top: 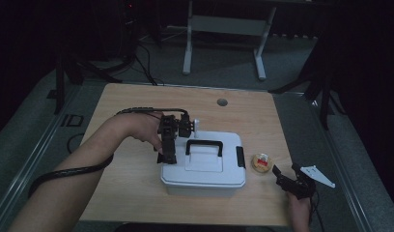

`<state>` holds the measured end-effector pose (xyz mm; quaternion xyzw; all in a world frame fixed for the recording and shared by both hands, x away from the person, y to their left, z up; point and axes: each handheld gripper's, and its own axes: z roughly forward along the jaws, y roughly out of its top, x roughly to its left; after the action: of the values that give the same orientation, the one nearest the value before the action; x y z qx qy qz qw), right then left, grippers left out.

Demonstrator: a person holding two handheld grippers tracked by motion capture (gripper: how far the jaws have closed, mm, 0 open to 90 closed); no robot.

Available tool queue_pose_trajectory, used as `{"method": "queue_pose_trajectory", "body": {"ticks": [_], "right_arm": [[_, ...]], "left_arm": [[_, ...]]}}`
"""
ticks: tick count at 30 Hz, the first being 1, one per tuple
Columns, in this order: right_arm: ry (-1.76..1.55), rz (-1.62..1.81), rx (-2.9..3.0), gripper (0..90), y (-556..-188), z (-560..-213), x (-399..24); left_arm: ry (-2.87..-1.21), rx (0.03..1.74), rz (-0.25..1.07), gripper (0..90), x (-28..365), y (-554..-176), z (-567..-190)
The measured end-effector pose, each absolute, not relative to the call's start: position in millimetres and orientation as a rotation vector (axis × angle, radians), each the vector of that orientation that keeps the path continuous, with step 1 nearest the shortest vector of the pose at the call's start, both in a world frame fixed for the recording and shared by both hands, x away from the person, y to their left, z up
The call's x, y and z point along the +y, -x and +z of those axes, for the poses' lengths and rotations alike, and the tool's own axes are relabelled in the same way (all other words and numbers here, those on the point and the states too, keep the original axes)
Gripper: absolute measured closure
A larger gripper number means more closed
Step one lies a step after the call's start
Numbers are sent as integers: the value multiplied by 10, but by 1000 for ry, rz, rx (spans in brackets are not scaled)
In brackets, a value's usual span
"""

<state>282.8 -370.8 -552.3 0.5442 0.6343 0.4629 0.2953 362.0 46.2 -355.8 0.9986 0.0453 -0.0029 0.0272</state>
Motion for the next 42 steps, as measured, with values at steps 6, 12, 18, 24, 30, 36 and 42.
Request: {"method": "queue_pose_trajectory", "body": {"ticks": [6, 12, 18, 24, 30, 36, 42], "right_arm": [[-1449, 1236, 1687, 137, -2826, -5524, -3712], [-1450, 1238, 1687, 137, -2826, -5524, -3714], [-1449, 1241, 1688, 137, -2827, -5524, -3716], [-1448, 1245, 1688, 137, -2827, -5525, -3718], [-1449, 1245, 1689, 137, -2827, -5525, -3719], [-1450, 1245, 1689, 137, -2828, -5525, -3718], [-1449, 1244, 1689, 137, -2828, -5525, -3719]], "left_arm": [[-3095, 111, -4, 64, 380, -3660, -3590], [-3086, 97, -15, 64, 304, -3714, -3613], [-3090, 74, -4, 100, 219, -3752, -3637], [-3080, 41, 25, 149, 165, -3751, -3631], [-3088, 40, 13, 283, 152, -3758, -3632], [-3103, 9, -13, 428, 136, -3735, -3654], [-3109, 10, -15, 550, 119, -3753, -3682]]}}
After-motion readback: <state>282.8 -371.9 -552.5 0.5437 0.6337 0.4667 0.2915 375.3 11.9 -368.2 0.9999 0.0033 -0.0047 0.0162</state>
